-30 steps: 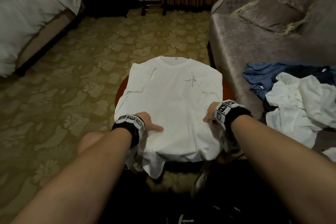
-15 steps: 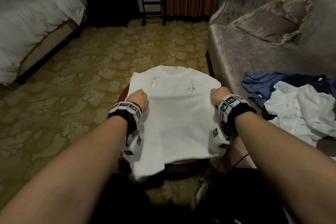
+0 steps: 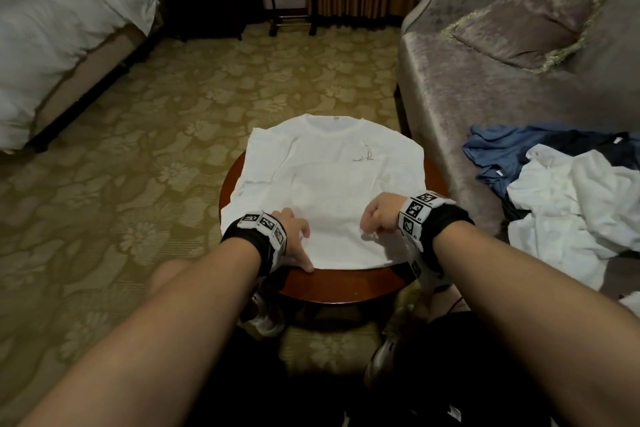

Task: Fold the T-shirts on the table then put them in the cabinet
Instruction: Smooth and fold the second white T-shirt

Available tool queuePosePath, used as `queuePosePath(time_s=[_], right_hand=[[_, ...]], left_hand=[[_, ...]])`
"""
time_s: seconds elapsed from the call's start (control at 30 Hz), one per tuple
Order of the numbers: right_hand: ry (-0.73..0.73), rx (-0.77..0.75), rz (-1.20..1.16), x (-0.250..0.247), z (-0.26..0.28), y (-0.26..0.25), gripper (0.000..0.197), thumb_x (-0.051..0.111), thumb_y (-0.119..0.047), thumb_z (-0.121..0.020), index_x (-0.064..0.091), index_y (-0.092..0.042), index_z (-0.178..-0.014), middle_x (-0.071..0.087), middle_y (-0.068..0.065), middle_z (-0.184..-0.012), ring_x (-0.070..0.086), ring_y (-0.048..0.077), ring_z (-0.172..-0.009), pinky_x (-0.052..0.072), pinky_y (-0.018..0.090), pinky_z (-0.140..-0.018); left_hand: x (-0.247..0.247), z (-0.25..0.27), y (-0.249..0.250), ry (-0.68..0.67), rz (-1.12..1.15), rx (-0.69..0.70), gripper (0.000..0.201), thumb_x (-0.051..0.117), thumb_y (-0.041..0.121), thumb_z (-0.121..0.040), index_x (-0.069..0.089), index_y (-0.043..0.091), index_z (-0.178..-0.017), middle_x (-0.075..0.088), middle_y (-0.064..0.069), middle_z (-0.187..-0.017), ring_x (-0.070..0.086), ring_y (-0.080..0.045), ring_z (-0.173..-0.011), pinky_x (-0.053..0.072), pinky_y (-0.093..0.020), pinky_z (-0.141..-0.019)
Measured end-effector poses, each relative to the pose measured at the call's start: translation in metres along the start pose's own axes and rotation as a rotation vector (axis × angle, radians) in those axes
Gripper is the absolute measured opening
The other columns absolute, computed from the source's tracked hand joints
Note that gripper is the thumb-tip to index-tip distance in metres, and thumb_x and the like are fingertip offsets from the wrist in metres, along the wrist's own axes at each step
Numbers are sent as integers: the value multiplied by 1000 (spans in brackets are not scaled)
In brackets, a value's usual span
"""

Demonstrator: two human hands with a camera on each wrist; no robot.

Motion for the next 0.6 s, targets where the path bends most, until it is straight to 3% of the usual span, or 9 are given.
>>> queuePosePath(time_s=[0.07,0.1,0.2,0.27,0.37,0.43,0.47,0.53,0.6], right_hand=[[-73,-20,104,8,3,-3,7,72,-9,-81,73,-14,-85,61,-13,-69,56,8,-74,42,14,-54],[-96,-23,130,9,4,-3,14,72,-10,-82,73,-13,-96,59,-14,-73,55,6,-77,41,10,-54],[-112,-21,195,13,8,-5,26,76,-17,-79,72,-13,-104,62,-10,-83,57,6,-82,43,15,-64],[-114,14,285,18,7,-4,39,80,-25,-75,70,-16,-111,58,-5,-100,56,15,-101,44,22,-79],[-88,55,578,29,2,-1,52,83,-35,-69,65,-20,-115,47,0,-116,54,24,-109,48,31,-86],[-35,37,783,31,3,-4,42,79,-37,-71,67,-21,-108,43,4,-116,54,29,-106,51,39,-90],[4,44,837,30,0,-2,37,77,-37,-73,67,-22,-105,44,4,-115,54,28,-106,51,41,-90],[32,41,891,29,-3,0,31,77,-34,-73,68,-24,-100,53,-1,-115,58,23,-100,53,37,-87],[-13,57,831,28,-2,2,25,73,-29,-78,69,-21,-101,64,-1,-111,63,22,-93,54,29,-82]], left_hand=[[4,-4,-2,45,-51,6,72,83,53,-59,52,33,-122,35,-3,-131,36,-29,-124,40,-44,-102],[6,-5,-2,70,-38,22,59,82,45,-65,57,31,-116,34,-4,-132,35,-28,-124,39,-41,-103],[3,-3,-2,185,8,51,17,68,29,-84,70,22,-100,40,-5,-129,40,-28,-119,40,-32,-100],[-5,0,-6,245,86,41,15,57,25,-90,70,18,-92,48,-7,-118,51,-30,-109,45,-32,-91],[-15,-1,-14,243,254,36,13,54,15,-90,54,17,-77,57,-3,-90,58,-28,-96,42,-28,-75],[-15,4,-17,195,304,26,12,62,26,-88,55,17,-88,58,-1,-90,58,-25,-96,42,-28,-77],[-10,5,-17,141,287,20,27,70,35,-83,54,17,-95,57,0,-92,56,-23,-94,43,-29,-77],[2,8,-14,0,189,23,46,79,41,-73,50,18,-99,53,1,-94,52,-21,-89,41,-27,-67],[12,9,-14,-71,114,30,40,80,36,-73,52,17,-95,55,0,-92,52,-20,-85,38,-24,-59]])
Point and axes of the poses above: each hand's wrist, its own z-axis away from the middle knuckle, its own x-axis out of the palm, y = z × x, the point moved 7 cm from there along -z, towards the middle knuckle
